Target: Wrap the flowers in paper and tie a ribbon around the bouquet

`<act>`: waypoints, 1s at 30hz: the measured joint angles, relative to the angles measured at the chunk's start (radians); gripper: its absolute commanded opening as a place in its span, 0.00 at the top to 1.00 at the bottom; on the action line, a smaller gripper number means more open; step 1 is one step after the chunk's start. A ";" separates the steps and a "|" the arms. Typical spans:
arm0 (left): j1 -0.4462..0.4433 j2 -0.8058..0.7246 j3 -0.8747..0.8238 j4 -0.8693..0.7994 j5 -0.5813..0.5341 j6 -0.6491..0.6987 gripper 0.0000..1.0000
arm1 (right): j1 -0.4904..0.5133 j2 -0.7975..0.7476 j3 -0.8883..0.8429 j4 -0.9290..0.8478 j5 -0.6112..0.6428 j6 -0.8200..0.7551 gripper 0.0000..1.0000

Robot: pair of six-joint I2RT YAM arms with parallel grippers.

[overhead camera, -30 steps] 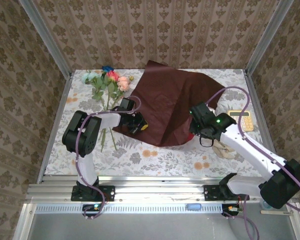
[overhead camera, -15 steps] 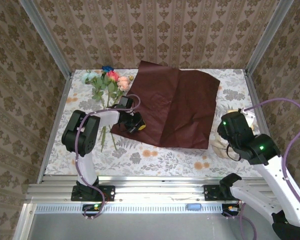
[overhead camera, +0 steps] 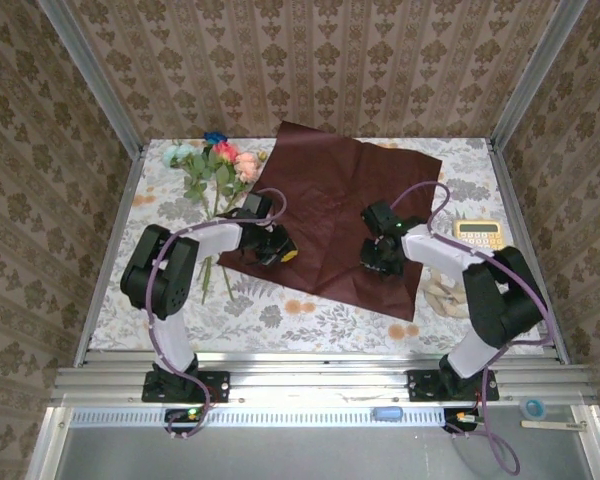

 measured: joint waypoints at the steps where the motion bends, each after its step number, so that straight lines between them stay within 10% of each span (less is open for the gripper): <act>1: 0.006 0.002 -0.001 0.000 0.003 0.000 0.89 | 0.000 0.007 -0.012 0.003 -0.013 0.000 0.74; 16: 0.103 0.117 0.133 -0.082 0.059 0.114 0.72 | 0.144 -0.181 -0.276 0.050 -0.134 0.138 0.73; 30: 0.355 -0.053 0.360 -0.463 -0.183 0.467 0.64 | 0.207 -0.189 -0.313 0.149 -0.251 0.463 0.65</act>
